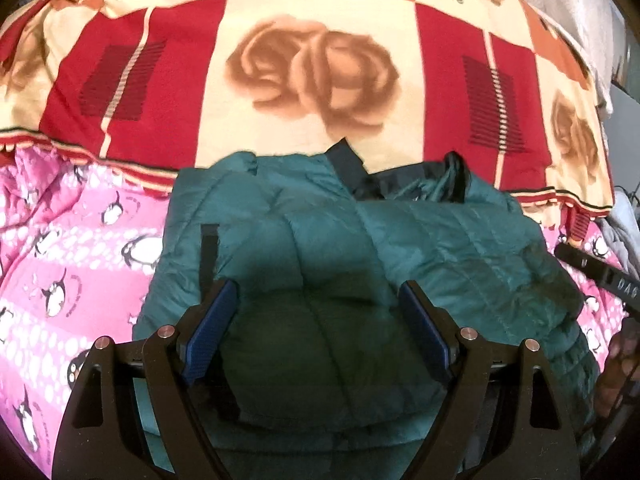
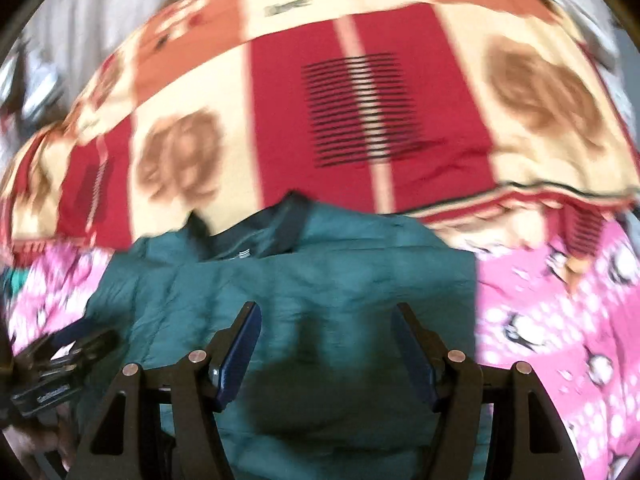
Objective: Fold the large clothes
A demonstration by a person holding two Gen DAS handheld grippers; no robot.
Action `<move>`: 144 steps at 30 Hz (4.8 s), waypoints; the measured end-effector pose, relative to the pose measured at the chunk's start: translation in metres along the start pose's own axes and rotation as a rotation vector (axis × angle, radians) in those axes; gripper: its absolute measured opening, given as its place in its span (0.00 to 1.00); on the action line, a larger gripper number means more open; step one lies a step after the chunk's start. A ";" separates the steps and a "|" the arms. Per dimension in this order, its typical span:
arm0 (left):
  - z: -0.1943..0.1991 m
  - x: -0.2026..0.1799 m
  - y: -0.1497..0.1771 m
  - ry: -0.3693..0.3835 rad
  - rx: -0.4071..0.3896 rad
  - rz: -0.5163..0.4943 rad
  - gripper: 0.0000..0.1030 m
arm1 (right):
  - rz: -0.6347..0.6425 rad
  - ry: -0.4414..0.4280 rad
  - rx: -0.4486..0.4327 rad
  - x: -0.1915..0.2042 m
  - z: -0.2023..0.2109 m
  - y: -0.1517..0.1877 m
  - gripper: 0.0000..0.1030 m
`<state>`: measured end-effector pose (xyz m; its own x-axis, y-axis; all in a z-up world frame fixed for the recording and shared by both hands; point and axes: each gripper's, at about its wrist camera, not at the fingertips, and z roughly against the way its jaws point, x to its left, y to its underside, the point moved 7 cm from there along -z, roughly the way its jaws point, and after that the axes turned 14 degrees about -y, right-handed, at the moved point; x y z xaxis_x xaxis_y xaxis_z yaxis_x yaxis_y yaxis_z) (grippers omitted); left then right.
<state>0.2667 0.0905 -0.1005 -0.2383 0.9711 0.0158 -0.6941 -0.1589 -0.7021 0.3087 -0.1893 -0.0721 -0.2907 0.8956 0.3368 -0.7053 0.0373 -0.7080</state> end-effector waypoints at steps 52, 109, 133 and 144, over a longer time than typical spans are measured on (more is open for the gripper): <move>0.153 0.149 0.187 -0.045 0.066 0.049 0.81 | -0.083 -0.314 0.141 -0.031 0.194 0.250 0.70; 0.141 0.115 0.211 0.321 0.146 0.096 0.71 | -0.041 -0.367 0.101 -0.014 0.182 0.247 0.51; 0.144 0.115 0.211 0.302 0.125 0.060 0.70 | -0.078 -0.395 0.091 -0.017 0.178 0.250 0.46; 0.144 0.116 0.210 0.294 0.118 0.056 0.70 | 0.028 -0.385 0.046 -0.001 0.190 0.241 0.44</move>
<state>-0.0044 0.1444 -0.1434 -0.0839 0.9675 -0.2384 -0.7635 -0.2161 -0.6086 0.0160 -0.2651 -0.1256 -0.5257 0.6639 0.5319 -0.7190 -0.0126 -0.6949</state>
